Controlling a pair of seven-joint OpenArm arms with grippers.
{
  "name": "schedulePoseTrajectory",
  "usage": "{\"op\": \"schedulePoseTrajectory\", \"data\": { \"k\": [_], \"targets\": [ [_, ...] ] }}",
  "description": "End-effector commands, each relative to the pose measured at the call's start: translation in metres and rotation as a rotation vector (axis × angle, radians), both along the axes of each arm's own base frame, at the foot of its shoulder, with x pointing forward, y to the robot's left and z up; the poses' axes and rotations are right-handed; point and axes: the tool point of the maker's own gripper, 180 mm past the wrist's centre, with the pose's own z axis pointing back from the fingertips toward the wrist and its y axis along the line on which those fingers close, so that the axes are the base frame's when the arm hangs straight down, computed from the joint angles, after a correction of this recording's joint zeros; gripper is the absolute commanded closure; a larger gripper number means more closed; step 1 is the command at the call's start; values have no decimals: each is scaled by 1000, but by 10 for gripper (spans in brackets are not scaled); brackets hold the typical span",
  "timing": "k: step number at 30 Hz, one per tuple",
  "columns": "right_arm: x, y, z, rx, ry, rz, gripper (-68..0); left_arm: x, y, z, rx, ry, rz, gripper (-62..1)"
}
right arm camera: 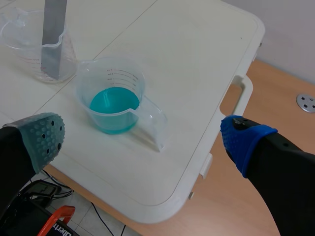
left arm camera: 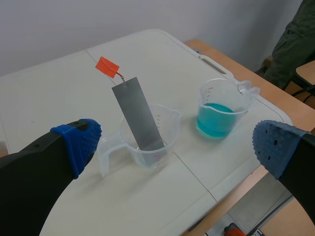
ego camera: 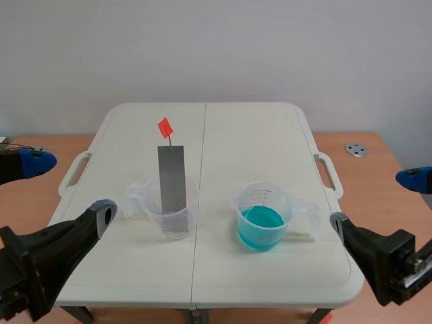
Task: Hold the metal plate by the orange handle, dip it into the blue solution, take it out and point at it, then put the plate back in the beaker on the left.
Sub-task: 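Lift the metal plate out of the left beaker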
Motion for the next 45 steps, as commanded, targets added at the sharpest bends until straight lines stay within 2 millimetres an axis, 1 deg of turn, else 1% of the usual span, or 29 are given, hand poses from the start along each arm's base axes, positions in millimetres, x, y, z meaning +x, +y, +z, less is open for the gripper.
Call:
{"op": "schedulePoseTrajectory", "data": {
  "k": [1, 2, 6, 14, 15, 16, 18, 19, 20, 21, 24, 27, 31, 33, 35, 37, 40, 45],
  "targets": [
    [28, 31, 28, 53, -113, 72, -663, 0, -2, 1, -6, 4, -1, -623],
    [31, 36, 31, 59, -122, 86, -663, 0, -2, 1, -6, 4, -1, -623],
    [40, 48, 33, 52, -121, 115, -663, 0, -2, 1, -6, 4, -1, -623],
    [58, 80, 46, 77, -146, 177, -663, 1, -1, 1, 0, 1, 6, -623],
    [61, 84, 46, 81, -143, 179, -663, 2, 1, 0, 8, -1, 13, -590],
    [63, 88, 46, 88, -140, 181, -663, 3, 2, -1, 20, -5, 18, -448],
    [68, 94, 45, 102, -133, 182, -663, 2, 1, -2, 41, -11, 10, -115],
    [71, 98, 44, 112, -131, 183, -663, 2, 2, -3, 58, -14, 9, 9],
    [74, 102, 44, 122, -131, 185, -663, 2, 6, -5, 76, -14, 23, -24],
    [76, 105, 45, 133, -133, 189, -663, 1, 10, -6, 86, -12, 36, -32],
    [82, 115, 47, 160, -140, 199, -663, -6, 29, -12, 126, 10, 87, -32],
    [88, 125, 50, 182, -143, 211, -663, -23, 52, -22, 190, 70, 123, -32],
    [98, 137, 50, 219, -120, 213, -663, -52, 83, -43, 305, 203, 169, -32],
    [104, 142, 49, 239, -111, 214, -663, -70, 97, -58, 362, 297, 187, -32],
    [110, 148, 46, 262, -93, 216, -663, -94, 109, -78, 413, 408, 191, -32],
    [115, 153, 45, 283, -83, 218, -663, -116, 119, -96, 446, 503, 191, -32],
    [124, 161, 42, 302, -69, 221, -663, -141, 135, -118, 477, 612, 216, -32],
    [139, 173, 34, 317, -41, 226, -663, -177, 149, -144, 488, 739, 239, -32]
  ]
}}
